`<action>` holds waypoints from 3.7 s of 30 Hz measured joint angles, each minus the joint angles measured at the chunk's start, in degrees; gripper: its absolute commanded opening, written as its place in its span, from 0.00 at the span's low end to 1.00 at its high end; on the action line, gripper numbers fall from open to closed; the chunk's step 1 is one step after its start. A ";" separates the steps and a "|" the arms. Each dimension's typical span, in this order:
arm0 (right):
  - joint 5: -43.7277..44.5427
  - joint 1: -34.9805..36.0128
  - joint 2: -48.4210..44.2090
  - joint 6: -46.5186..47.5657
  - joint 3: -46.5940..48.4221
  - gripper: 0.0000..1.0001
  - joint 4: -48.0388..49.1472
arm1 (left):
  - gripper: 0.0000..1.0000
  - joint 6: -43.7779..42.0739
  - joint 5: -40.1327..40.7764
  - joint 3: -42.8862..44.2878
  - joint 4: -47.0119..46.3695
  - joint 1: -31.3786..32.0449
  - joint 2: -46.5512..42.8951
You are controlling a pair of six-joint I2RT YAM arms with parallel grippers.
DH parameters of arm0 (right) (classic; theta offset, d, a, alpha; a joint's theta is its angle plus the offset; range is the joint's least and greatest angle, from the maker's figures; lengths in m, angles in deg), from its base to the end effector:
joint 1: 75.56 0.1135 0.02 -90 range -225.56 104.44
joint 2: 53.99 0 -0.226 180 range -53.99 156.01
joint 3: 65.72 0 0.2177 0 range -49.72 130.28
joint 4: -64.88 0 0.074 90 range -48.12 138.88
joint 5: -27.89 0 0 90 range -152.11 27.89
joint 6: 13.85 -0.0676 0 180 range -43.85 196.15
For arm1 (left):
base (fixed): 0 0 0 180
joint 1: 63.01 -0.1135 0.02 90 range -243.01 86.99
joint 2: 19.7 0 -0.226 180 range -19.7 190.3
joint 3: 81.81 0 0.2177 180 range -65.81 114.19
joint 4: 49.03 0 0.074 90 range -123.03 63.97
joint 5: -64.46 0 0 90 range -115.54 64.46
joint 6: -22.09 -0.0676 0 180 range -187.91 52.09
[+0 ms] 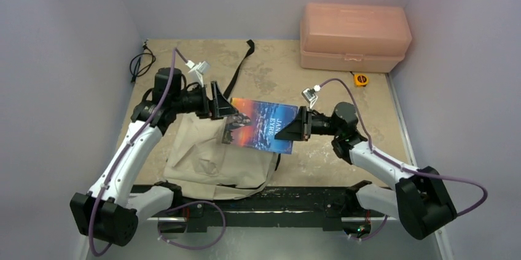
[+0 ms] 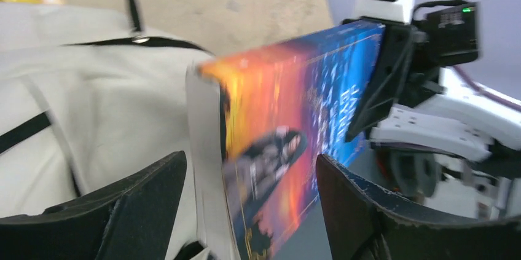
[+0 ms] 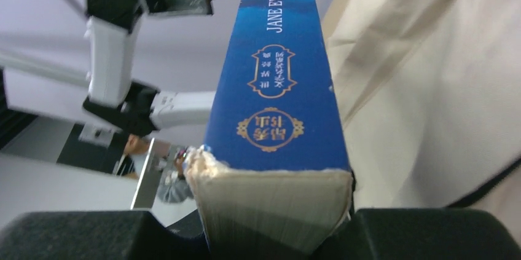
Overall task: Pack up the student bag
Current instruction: Pick up the book from the center of the board, then place the book in the student bag.
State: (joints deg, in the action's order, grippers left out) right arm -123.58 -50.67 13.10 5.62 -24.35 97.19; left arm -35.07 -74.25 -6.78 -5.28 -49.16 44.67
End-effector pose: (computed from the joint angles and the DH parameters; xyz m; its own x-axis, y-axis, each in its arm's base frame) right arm 0.1870 0.1522 0.2394 -0.9013 0.0783 -0.4262 -0.4290 -0.0236 0.9030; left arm 0.2165 -0.1057 0.2928 -0.8625 -0.1559 -0.4815 0.3588 0.4826 -0.7990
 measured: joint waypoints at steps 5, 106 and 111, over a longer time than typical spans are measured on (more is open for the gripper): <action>11.47 -1.25 -5.05 7.67 2.73 0.00 -23.67 | 0.73 -3.08 15.80 -2.40 7.91 0.07 -9.18; 5.84 -5.99 -11.96 21.97 23.26 0.00 -55.52 | 0.00 -23.78 80.78 16.28 24.35 23.15 -8.87; 4.94 -4.74 -10.80 21.40 23.26 0.00 -53.42 | 0.00 -28.94 82.03 18.01 24.61 21.51 -8.92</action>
State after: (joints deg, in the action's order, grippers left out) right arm -118.64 -55.41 2.30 27.02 -1.10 43.77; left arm -64.01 7.78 11.23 19.33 -27.65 35.76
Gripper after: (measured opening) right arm 0.326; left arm 0.008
